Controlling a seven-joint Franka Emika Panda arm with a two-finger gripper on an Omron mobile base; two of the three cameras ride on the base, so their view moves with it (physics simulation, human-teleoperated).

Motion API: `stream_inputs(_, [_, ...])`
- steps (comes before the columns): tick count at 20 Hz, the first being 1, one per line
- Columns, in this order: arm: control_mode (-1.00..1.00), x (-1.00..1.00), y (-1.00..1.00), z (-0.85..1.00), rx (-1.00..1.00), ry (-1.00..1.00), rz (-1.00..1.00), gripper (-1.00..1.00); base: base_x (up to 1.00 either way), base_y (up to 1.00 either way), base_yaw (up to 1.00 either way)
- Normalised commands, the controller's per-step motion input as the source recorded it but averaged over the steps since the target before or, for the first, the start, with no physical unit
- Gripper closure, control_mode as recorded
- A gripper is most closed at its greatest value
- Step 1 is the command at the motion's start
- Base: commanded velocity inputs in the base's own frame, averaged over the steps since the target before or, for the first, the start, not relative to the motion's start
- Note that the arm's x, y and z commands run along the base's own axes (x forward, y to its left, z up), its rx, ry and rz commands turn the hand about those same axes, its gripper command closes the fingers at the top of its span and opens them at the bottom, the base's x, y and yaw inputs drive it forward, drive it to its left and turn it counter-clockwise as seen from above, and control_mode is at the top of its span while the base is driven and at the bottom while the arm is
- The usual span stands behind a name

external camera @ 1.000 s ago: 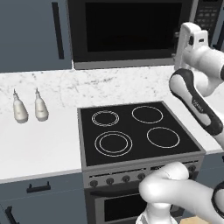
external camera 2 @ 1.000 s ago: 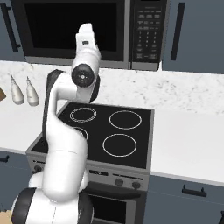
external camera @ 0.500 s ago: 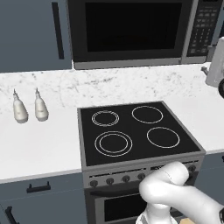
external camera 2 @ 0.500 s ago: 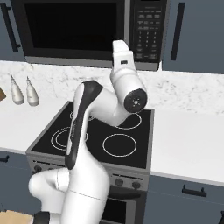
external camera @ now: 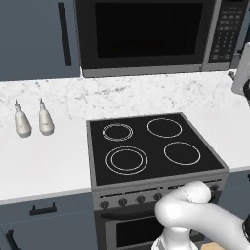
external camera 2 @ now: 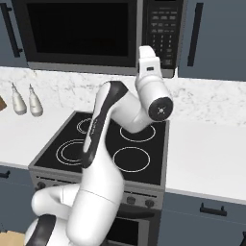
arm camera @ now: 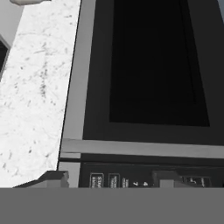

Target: Pick the cucumber from the sink and place it in the bowl. Then pick the bowl and place it in the microwave. Then close the microwave door and press the start button.

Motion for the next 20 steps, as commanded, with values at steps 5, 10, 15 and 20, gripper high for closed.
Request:
stream_inputs(5, [-1.00, 0.40, 0.04, 0.00, 0.00, 0.00, -0.14, 1.00, 0.00, 0.00, 0.00])
stream_inputs(10, [-1.00, 0.53, 0.00, -0.09, 0.00, 0.00, -0.07, 1.00, 0.00, 0.00, 0.00])
stream_inputs(15, [-1.00, 0.42, -0.13, 0.00, 0.05, 0.00, -0.01, 1.00, 0.00, 0.00, 0.00])
stream_inputs(20, [-1.00, 0.29, -0.32, 0.00, 0.09, 0.00, 0.00, 1.00, 0.00, 0.00, 0.00])
